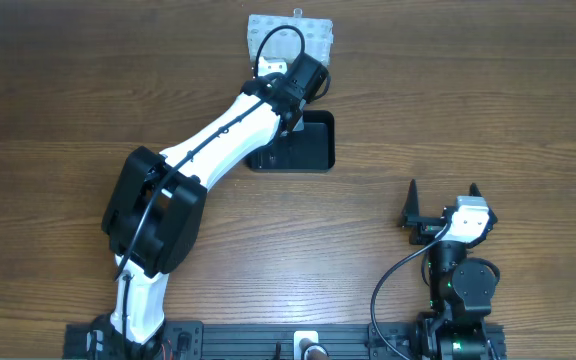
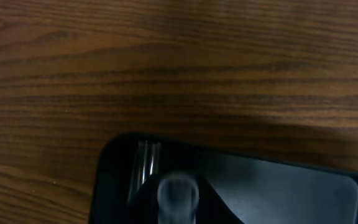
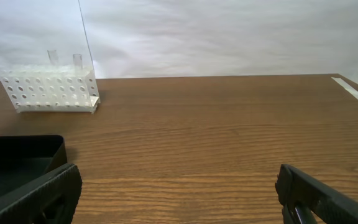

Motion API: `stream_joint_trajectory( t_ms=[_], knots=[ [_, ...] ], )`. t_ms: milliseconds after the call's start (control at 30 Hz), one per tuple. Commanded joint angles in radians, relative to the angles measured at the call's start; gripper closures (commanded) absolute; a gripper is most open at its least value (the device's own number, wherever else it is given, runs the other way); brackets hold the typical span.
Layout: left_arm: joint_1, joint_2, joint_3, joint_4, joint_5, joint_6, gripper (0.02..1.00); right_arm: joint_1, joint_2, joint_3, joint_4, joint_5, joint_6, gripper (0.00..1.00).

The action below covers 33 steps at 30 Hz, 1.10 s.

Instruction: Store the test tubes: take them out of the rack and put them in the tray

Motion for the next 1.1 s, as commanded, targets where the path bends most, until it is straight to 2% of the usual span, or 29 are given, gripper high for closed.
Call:
stream_joint_trajectory(
  t_ms=[33, 133, 333, 400, 533, 667, 733, 833, 900, 967, 1100],
  knots=[
    [0.0, 0.007, -0.005, -0.004, 0.015, 0.008, 0.709, -0.007, -0.01, -0.006, -0.003, -0.009, 0.006, 0.009],
    [-0.003, -0.024, -0.005, -0.004, -0.005, 0.008, 0.562, -0.007, -0.01, -0.006, -0.004, -0.009, 0.006, 0.009],
    [-0.03, -0.19, -0.008, 0.017, -0.164, 0.009, 0.465, -0.007, -0.01, -0.006, -0.003, -0.009, 0.006, 0.007],
    [-0.037, -0.278, -0.041, 0.101, -0.197, 0.081, 0.426, -0.007, -0.01, -0.006, -0.004, -0.009, 0.006, 0.009],
    [-0.026, -0.48, -0.208, 0.396, -0.183, 0.267, 0.36, -0.007, -0.01, -0.006, -0.004, -0.009, 0.006, 0.009],
    [0.038, -0.705, -0.485, 0.715, -0.098, 0.389, 0.259, -0.007, -0.01, -0.006, -0.003, -0.009, 0.006, 0.009],
    [0.092, -0.813, -0.629, 0.848, -0.005, 0.426, 0.218, -0.007, -0.01, -0.006, -0.004, -0.009, 0.006, 0.007],
    [0.209, -0.983, -0.841, 1.002, 0.195, 0.478, 0.191, -0.007, -0.01, -0.006, -0.004, -0.009, 0.006, 0.007],
    [0.29, -1.082, -0.949, 1.045, 0.293, 0.481, 0.169, -0.007, -0.01, -0.006, -0.004, -0.009, 0.006, 0.009],
    [0.365, -1.172, -1.037, 1.049, 0.351, 0.481, 0.126, -0.007, -0.01, -0.006, -0.004, -0.009, 0.006, 0.007],
    [0.473, -1.339, -1.191, 1.049, 0.404, 0.485, 0.071, -0.007, -0.01, -0.006, -0.004, -0.009, 0.006, 0.009]
  ],
)
